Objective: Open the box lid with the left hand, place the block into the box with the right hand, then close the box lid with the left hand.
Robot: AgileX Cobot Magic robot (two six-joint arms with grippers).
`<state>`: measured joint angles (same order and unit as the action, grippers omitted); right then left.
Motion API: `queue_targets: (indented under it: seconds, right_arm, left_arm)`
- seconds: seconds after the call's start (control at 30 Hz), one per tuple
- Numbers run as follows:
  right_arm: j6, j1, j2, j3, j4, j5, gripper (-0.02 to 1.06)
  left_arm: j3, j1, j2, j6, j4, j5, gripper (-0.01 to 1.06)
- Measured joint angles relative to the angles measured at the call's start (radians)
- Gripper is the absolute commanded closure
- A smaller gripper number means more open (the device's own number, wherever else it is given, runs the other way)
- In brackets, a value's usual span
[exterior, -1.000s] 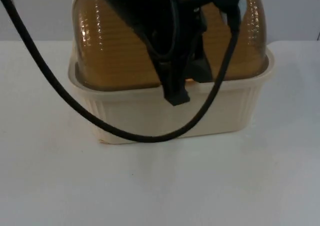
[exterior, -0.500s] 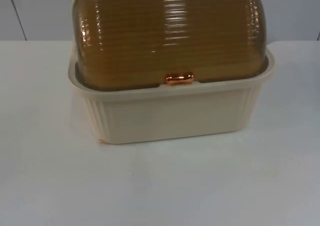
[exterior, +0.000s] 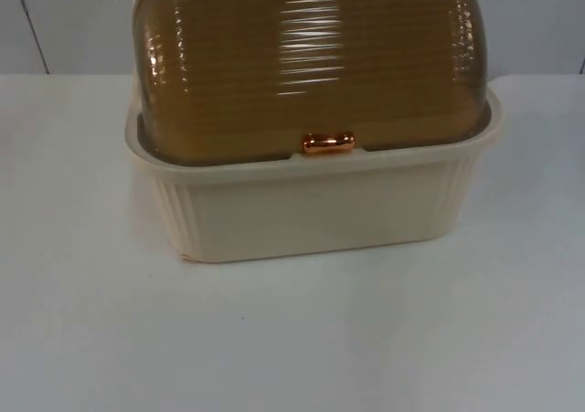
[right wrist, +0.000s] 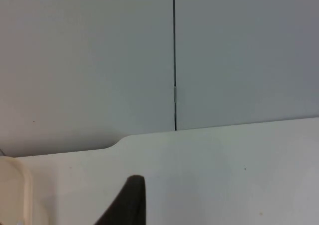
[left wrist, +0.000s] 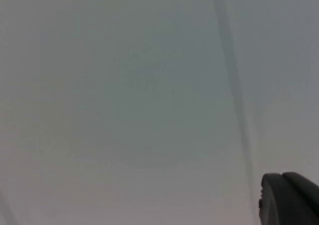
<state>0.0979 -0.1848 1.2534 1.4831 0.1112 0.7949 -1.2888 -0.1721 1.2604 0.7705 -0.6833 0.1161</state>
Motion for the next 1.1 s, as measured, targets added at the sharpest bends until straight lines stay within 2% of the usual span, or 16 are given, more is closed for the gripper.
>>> queue_targets:
  seconds: [0.03,0.07,0.1,0.13,0.23,0.3,0.37,0.6,0.67,0.8,0.87,0.93,0.97,1.03,1.07,1.1]
  right_arm:
    - [0.0,0.0,0.0,0.0,0.0,0.0,0.0]
    - [0.0,0.0,0.0,0.0,0.0,0.0,0.0]
    - [0.0,0.0,0.0,0.0,0.0,0.0,0.0]
    - [0.0,0.0,0.0,0.0,0.0,0.0,0.0]
    - [0.0,0.0,0.0,0.0,0.0,0.0,0.0]
    - [0.0,0.0,0.0,0.0,0.0,0.0,0.0]
    - [0.0,0.0,0.0,0.0,0.0,0.0,0.0]
    - [0.0,0.0,0.0,0.0,0.0,0.0,0.0]
    - [0.0,0.0,0.0,0.0,0.0,0.0,0.0]
    - [0.0,0.0,0.0,0.0,0.0,0.0,0.0]
    - [0.0,0.0,0.0,0.0,0.0,0.0,0.0]
    - [0.0,0.0,0.0,0.0,0.0,0.001,0.0]
    - [0.0,0.0,0.0,0.0,0.0,0.001,0.0]
    - [0.0,0.0,0.0,0.0,0.0,0.001,0.0]
    - [0.0,0.0,0.0,0.0,0.0,0.001,0.0]
    - [0.0,0.0,0.0,0.0,0.0,0.001,0.0]
  left_arm:
    - [0.0,0.054,0.0,-0.026,0.0,0.011,1.05]
    - [0.0,0.054,0.0,-0.026,0.0,0.011,1.05]
    - [0.0,0.106,0.0,-0.051,0.0,0.028,1.05]
    - [0.0,0.123,0.0,-0.06,0.0,0.038,1.05]
    - [0.0,0.261,0.002,-0.083,0.0,0.122,1.05]
    - [0.0,0.292,0.006,-0.091,0.0,0.152,1.05]
    - [0.003,0.348,0.021,-0.117,0.0,0.219,1.05]
    - [0.059,0.374,0.097,-0.147,0.005,0.333,1.05]
    - [0.066,0.374,0.125,-0.19,0.055,0.367,1.05]
    - [0.07,0.374,0.145,-0.288,0.178,0.377,1.03]
    - [0.07,0.372,0.145,-0.34,0.244,0.371,0.94]
    - [0.07,0.367,0.145,-0.357,0.271,0.366,0.77]
    - [0.07,0.357,0.145,-0.369,0.296,0.361,0.77]
    - [0.07,0.323,0.148,-0.384,0.34,0.354,0.55]
    - [0.07,0.283,0.148,-0.386,0.376,0.35,0.41]
    - [0.07,0.283,0.148,-0.386,0.376,0.35,0.25]
